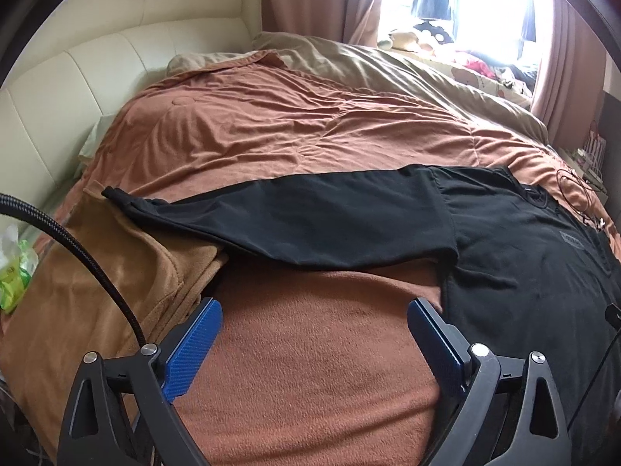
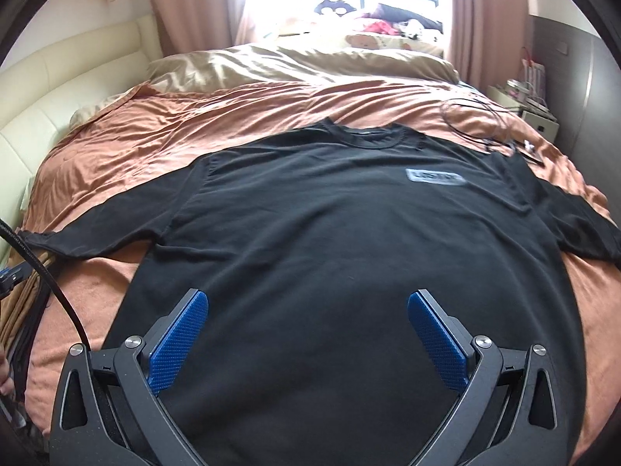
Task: Fold small clothes
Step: 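Grasp the sweatshirt sleeve with the left gripper, then lift the sleeve with the left gripper, fold it across the body, release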
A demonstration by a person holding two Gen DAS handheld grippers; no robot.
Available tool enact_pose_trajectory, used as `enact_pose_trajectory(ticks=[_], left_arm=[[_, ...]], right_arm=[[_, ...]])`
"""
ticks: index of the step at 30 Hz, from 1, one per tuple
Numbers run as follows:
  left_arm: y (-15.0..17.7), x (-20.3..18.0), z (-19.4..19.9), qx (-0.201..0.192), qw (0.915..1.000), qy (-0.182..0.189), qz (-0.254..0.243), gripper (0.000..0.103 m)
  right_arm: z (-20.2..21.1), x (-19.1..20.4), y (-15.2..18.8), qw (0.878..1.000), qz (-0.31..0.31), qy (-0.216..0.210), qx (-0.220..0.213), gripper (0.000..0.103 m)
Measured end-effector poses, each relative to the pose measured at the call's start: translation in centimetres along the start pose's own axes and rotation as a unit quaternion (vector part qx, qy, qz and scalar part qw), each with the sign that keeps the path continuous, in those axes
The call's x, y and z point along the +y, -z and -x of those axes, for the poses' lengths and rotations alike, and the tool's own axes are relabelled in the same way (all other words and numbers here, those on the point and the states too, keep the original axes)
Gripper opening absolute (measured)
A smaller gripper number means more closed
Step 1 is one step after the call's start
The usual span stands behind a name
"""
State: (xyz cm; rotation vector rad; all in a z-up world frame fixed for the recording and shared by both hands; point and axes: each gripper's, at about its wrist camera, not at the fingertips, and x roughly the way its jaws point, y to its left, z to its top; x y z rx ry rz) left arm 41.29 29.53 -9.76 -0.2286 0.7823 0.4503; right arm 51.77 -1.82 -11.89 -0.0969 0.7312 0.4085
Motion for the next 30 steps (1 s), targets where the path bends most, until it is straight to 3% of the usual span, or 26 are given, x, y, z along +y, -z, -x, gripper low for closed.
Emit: enact_pose_trajectory(ticks=[7, 17, 22, 25, 27, 29, 30], left_arm=[[-1.5, 0.9, -3.9, 0.026, 0.9995, -0.014, 0.011, 0.086], [-2.7, 1.2, -8.8, 0.061, 0.9954, -0.071, 0.022, 0.086], [-3.3, 1.8, -11.0, 0.077, 0.9921, -0.093, 0.035, 0.085], [-3.8, 2.5, -12.2, 0.085, 0.9901, -0.1, 0.05, 0.067], [-4.1, 2.8, -12.4, 0.082, 0.9897, -0.098, 0.064, 0.031], [-4.4, 2.9, -12.3, 0.075, 0.9899, -0.094, 0.075, 0.014], [-4.6, 2.8, -11.9, 0.066, 0.9909, -0.089, 0.076, 0.011]], right_arm=[[-2.6, 1.7, -0.8, 1.0, 0.012, -0.024, 0.004, 0.102], [-5.9, 3.3, -2.3, 0.999, 0.018, -0.042, 0.027, 0.081], [-6.7, 4.2, -2.6, 0.998, 0.016, -0.046, 0.03, 0.078], [-7.2, 4.5, -2.7, 0.998, 0.011, -0.051, 0.032, 0.077], [-7.4, 4.6, -2.7, 0.998, 0.007, -0.053, 0.033, 0.077], [-7.4, 4.6, -2.8, 0.998, 0.004, -0.057, 0.032, 0.077], [-7.5, 4.7, -2.8, 0.998, 0.003, -0.058, 0.031, 0.077]])
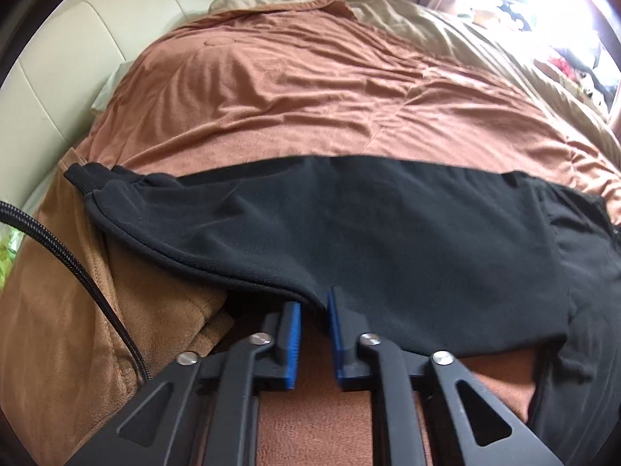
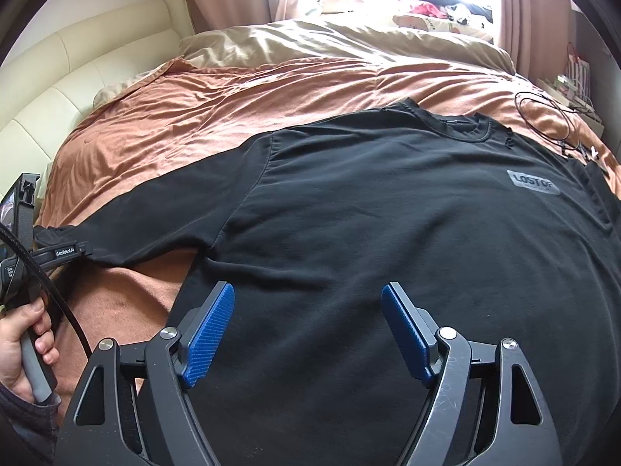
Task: Fold small clothes
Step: 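Lift the sleeve with the left gripper, fold it across the body, release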
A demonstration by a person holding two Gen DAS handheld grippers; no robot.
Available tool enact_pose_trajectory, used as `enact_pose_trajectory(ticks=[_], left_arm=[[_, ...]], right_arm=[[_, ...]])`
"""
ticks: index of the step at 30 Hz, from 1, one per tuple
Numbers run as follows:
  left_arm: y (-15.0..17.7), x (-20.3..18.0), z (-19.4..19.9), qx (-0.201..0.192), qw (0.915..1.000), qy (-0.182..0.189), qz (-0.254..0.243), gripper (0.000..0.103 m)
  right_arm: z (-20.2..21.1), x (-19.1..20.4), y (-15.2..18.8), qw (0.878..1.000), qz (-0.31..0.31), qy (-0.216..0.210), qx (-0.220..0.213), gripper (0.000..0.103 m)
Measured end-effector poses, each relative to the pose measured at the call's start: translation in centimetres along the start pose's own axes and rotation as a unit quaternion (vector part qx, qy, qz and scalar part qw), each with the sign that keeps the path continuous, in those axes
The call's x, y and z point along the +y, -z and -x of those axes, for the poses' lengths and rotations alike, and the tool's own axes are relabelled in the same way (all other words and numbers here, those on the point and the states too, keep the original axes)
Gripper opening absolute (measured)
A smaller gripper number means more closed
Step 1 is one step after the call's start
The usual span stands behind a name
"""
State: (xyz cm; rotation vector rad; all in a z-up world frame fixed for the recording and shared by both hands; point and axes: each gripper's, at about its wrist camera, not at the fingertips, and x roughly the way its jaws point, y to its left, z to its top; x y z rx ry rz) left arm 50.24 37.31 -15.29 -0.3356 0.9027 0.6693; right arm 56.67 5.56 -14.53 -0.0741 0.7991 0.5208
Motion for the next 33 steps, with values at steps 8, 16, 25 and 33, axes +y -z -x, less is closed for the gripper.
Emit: enact_pose_trajectory(ticks=[8, 16, 25, 33], left_arm=[[-1.2, -1.8, 4.2, -0.068, 0.9969, 0.032, -0.022, 0.006], [-1.6, -4.3, 8.5, -0.115, 0.99, 0.054, -0.06, 0.006], [-1.8, -6.4, 12.6, -0.148, 0.9802, 0.098, -0.087, 0.006], [-2.7, -9.4, 16.2, -0.181, 0.9667, 0.14, -0.115, 0.006]], right_arm=[[-0.8, 0.4, -0.3, 1.0, -0.003, -0.021, 0.002, 0.07], [-3.3, 1.2, -1.2, 0.998, -0.01, -0.057, 0.016, 0.057], [-8.4, 2.0, -3.1, 0.991, -0.042, -0.112, 0.059, 0.036], [-10.8, 0.2, -3.7, 0.982, -0.068, -0.144, 0.105, 0.035]])
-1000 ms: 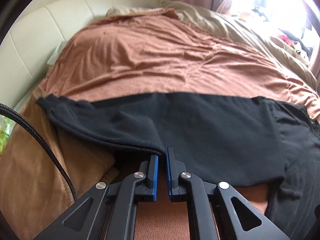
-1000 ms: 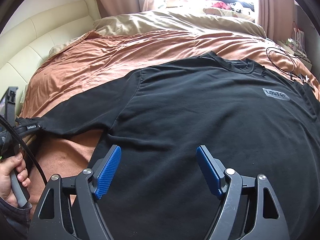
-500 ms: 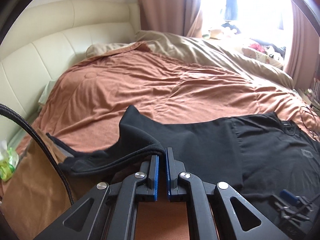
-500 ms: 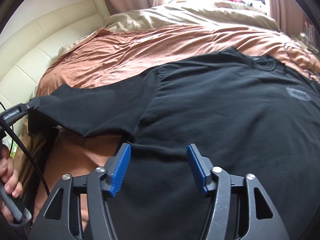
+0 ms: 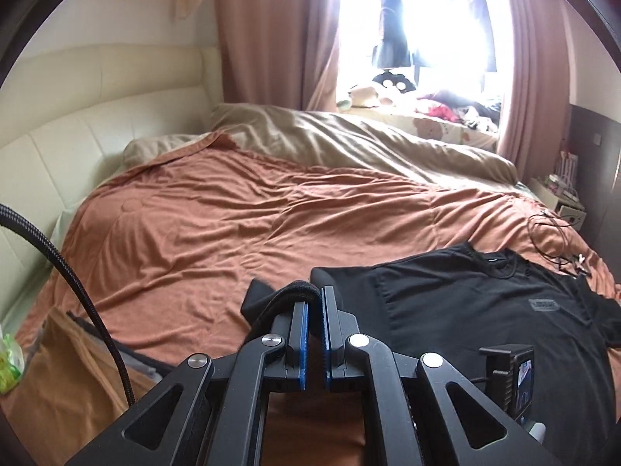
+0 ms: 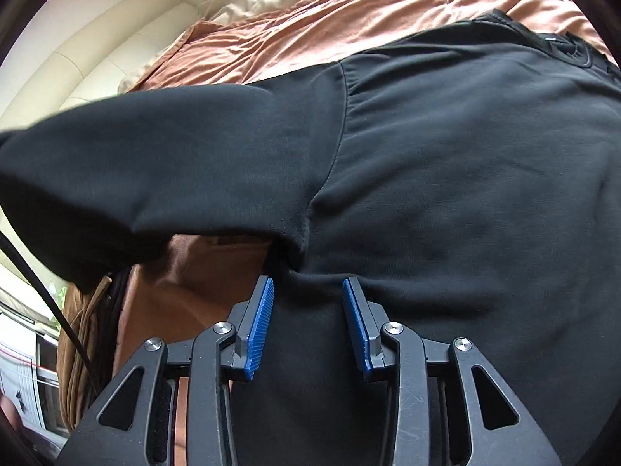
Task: Fold small clothes
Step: 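Lift the sleeve with the left gripper, fold it across the body, release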
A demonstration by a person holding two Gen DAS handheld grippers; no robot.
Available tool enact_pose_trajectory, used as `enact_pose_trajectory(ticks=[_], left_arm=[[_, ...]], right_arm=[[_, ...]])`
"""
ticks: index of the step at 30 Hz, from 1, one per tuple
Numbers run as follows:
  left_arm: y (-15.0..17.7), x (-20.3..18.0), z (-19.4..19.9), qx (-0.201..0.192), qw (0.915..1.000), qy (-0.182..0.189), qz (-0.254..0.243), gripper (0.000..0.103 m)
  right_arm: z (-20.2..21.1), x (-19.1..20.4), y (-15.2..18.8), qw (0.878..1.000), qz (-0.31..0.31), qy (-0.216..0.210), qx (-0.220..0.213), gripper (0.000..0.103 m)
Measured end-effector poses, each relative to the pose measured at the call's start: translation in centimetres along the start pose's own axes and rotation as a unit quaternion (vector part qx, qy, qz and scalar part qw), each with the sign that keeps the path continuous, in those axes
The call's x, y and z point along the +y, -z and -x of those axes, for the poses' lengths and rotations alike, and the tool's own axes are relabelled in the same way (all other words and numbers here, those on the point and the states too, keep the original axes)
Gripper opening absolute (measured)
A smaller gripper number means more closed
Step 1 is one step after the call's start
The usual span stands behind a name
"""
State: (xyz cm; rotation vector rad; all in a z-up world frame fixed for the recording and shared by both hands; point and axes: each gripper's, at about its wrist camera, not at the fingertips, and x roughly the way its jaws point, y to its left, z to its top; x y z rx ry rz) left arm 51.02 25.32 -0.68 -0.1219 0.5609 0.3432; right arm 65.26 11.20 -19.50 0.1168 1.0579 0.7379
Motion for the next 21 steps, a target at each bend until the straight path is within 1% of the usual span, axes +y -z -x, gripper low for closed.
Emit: enact_pose_trajectory(ticks=[4, 8, 10, 12, 14, 17, 18, 21], left_arm=[[-0.9, -2.1, 0.6, -0.01, 0.9998, 0.016, -0.011, 0.006], [-1.5, -4.5, 0.9, -0.017, 0.999, 0.034, -0.025, 0.006], [-1.7, -5.7, 0.9, -0.017, 0.9984, 0.045, -0.03, 0.006], [-1.7, -7.2, 0.9, -0.018, 0.9977, 0.054, -0.038, 0.006], [-1.7, -8.5, 0.8, -0.016, 0.997, 0.062, -0.044, 0.006], [-1.6, -10.6, 0.5, -0.009, 0.9956, 0.076, -0.054, 0.006], [-1.5, -11.5, 0.4, -0.007, 0.995, 0.08, -0.059, 0.006], [-1.1, -13.8, 0.2, -0.002, 0.9933, 0.093, -0.068, 0.006]], right_arm=[[2.6, -1.3, -0.3, 1.0, -0.004, 0.013, -0.024, 0.035], [4.3, -2.6, -0.4, 0.999, -0.001, 0.033, -0.032, 0.036], [5.2, -3.3, -0.3, 0.998, -0.003, 0.042, -0.04, 0.04], [6.0, -3.9, -0.2, 0.998, -0.006, 0.047, -0.048, 0.048], [7.2, -4.8, 0.0, 0.997, -0.009, 0.054, -0.059, 0.052], [8.7, -6.1, 0.4, 0.995, -0.018, 0.064, -0.07, 0.055], [9.8, -6.1, 1.3, 0.995, -0.021, 0.066, -0.072, 0.058], [11.6, -7.2, 2.0, 0.993, -0.029, 0.073, -0.082, 0.061]])
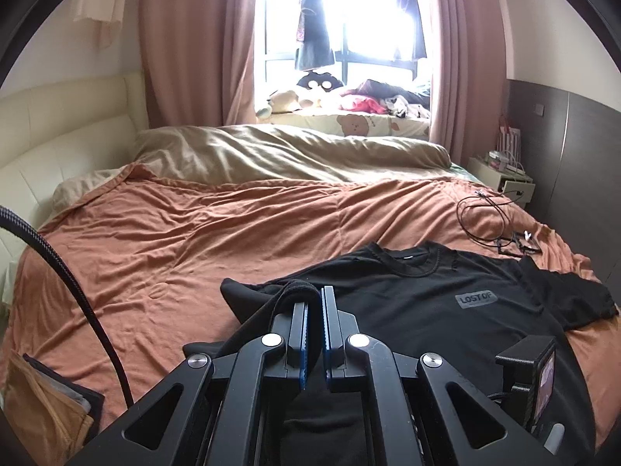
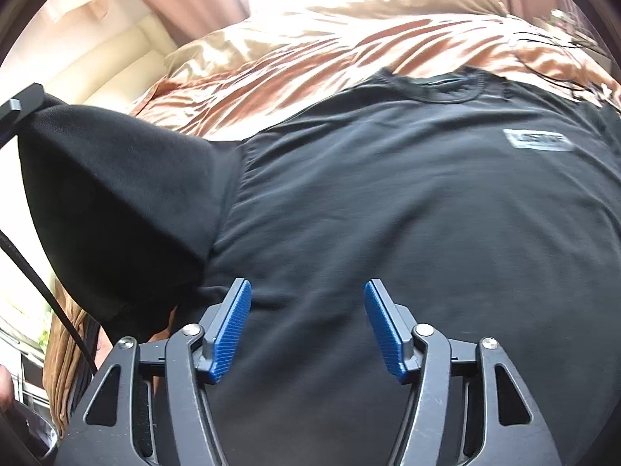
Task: Fold small clothes
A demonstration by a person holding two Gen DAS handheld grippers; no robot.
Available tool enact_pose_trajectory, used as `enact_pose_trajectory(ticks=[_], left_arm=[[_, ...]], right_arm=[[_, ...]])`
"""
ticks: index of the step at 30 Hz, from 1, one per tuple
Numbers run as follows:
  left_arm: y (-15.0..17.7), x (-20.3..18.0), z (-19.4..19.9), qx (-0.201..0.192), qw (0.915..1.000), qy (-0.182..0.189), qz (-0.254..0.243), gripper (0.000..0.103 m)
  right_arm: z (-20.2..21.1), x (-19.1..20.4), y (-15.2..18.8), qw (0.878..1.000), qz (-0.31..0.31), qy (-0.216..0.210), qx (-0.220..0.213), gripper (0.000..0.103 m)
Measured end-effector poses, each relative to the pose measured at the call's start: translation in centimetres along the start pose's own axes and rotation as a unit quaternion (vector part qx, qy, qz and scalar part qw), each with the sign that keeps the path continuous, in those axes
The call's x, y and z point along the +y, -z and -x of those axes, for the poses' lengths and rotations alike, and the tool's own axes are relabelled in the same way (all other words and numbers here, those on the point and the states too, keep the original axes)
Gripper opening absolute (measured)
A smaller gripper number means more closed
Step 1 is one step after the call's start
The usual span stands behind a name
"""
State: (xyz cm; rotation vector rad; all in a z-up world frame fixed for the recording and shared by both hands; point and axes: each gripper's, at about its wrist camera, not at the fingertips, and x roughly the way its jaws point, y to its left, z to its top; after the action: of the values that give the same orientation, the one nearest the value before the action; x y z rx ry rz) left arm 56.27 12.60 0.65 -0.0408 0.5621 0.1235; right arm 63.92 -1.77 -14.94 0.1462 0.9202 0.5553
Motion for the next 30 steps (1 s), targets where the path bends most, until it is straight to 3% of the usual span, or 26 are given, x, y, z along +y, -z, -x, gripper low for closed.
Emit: enact_pose_trajectory(ticks=[5, 8, 10, 12, 14, 21, 25, 30], left_arm=[[0.3, -3.1, -1.3, 0.015, 0.9996, 0.024, -0.008, 0.006], [0.7, -4.5, -2.6, 0.046, 0.9978, 0.047, -0.003, 0.007], [1.2, -5.1, -3.4, 0.074, 0.9952, 0.064, 0.0, 0.019], [1.9, -5.3, -3.6, 0.089, 0.9928, 0.08, 0.001, 0.047], [2.7, -5.3, -3.3, 0.091, 0.9925, 0.082, -0.003, 0.057], [4.0, -2.1, -1.7, 0.099, 0.9921, 0.075, 0.016, 0.06], [4.5, -0.3, -0.3, 0.093, 0.9921, 0.08, 0.027, 0.078], [5.5, 1.9, 1.3, 0.087, 0.9934, 0.065, 0.037, 0.08]], right_arm=[[2.6, -2.4, 0.8, 1.0, -0.018, 0.013, -0.011, 0.062], [3.8, -3.7, 1.3, 0.999, -0.031, 0.022, -0.013, 0.063], [4.3, -4.4, 1.6, 0.999, -0.035, 0.028, -0.012, 0.063], [4.8, -4.8, 1.8, 0.999, -0.039, 0.032, -0.012, 0.063], [5.2, -4.8, 1.9, 0.999, -0.042, 0.032, -0.012, 0.063], [5.7, -3.3, 2.0, 0.999, -0.029, 0.032, -0.016, 0.063], [6.3, -1.9, 1.9, 0.999, -0.016, 0.032, -0.023, 0.063], [7.0, 0.2, 2.1, 0.999, 0.003, 0.028, -0.027, 0.063]])
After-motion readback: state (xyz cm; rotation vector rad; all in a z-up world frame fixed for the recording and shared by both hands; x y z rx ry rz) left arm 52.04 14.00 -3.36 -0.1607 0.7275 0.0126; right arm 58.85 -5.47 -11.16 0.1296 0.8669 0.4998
